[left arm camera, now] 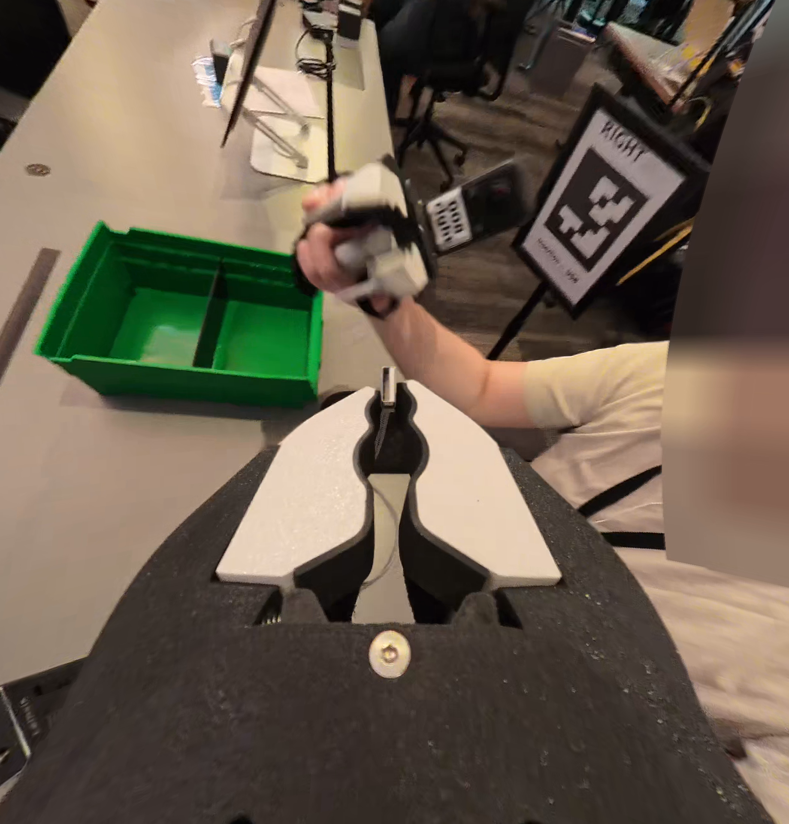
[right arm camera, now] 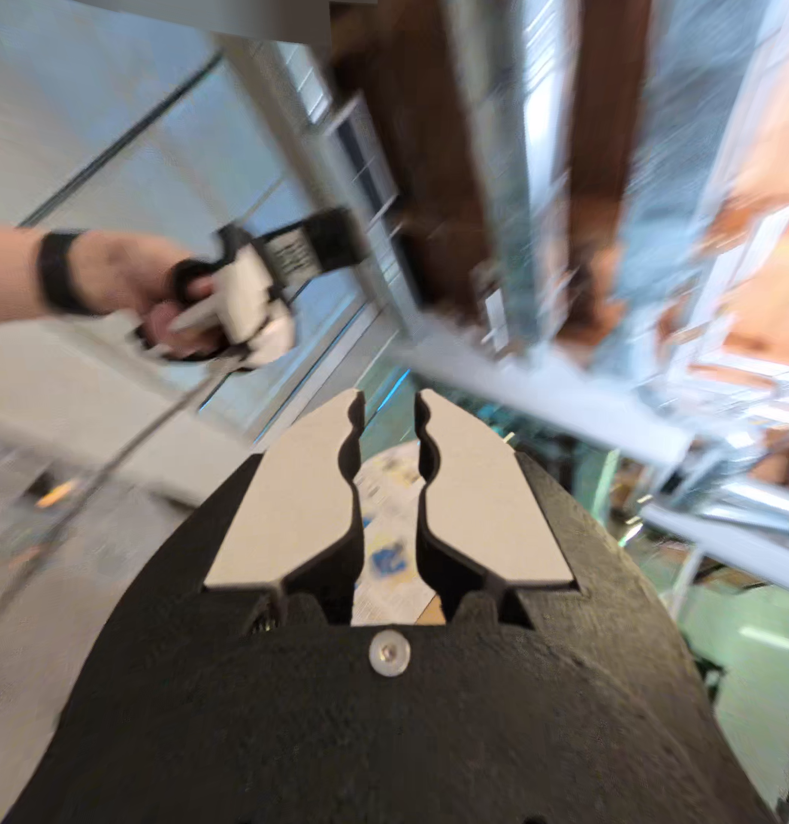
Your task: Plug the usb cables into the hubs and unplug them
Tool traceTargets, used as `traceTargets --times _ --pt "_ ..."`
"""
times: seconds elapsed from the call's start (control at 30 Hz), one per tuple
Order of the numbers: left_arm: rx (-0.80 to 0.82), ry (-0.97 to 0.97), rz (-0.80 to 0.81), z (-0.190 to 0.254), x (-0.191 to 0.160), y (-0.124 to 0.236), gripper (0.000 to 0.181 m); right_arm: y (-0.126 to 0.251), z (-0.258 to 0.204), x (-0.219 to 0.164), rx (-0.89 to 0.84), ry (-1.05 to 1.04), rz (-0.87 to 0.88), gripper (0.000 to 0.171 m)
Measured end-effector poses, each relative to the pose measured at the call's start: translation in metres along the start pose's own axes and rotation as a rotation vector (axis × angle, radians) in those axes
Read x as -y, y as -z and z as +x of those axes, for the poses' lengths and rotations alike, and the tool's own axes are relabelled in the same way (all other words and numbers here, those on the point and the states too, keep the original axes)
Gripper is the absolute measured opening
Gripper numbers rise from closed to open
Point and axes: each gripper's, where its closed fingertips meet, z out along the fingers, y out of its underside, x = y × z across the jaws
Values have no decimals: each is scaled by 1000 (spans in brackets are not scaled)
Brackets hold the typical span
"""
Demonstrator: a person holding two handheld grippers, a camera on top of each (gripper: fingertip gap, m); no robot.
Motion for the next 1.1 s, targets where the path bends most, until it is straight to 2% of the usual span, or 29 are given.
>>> traceTargets --times 0.03,0.1,0.17,0.23,0.33,0.47,0.63,0.83,1.1 --pt "-23 -3 2 10 8 0 6 -2 21 3 -83 -17 55 19" --pt "-78 -9 32 29 28 -3 6 -19 35 -32 -140 -64 0 37" --pt "-90 -15 99 36 49 -6 6 -39 20 -85 -153 -34 -154 51" --pt "-41 -8 172 21 67 -4 6 -52 -16 -108 -132 37 -220 57" --pt "-54 125 240 -10 70 -1 6 -58 -53 -76 -191 65 -111 47" --pt "-67 284 276 -46 47 -5 6 -52 -37 -43 -351 -29 -51 43" --pt "-81 349 319 -64 36 -3 6 -56 -35 -53 -295 -31 -118 34" --pt "-80 378 295 -74 27 -5 6 -59 -41 -66 -228 -7 -158 16" --pt "-89 395 290 -81 22 -9 6 -59 -40 -77 -193 -33 -193 8"
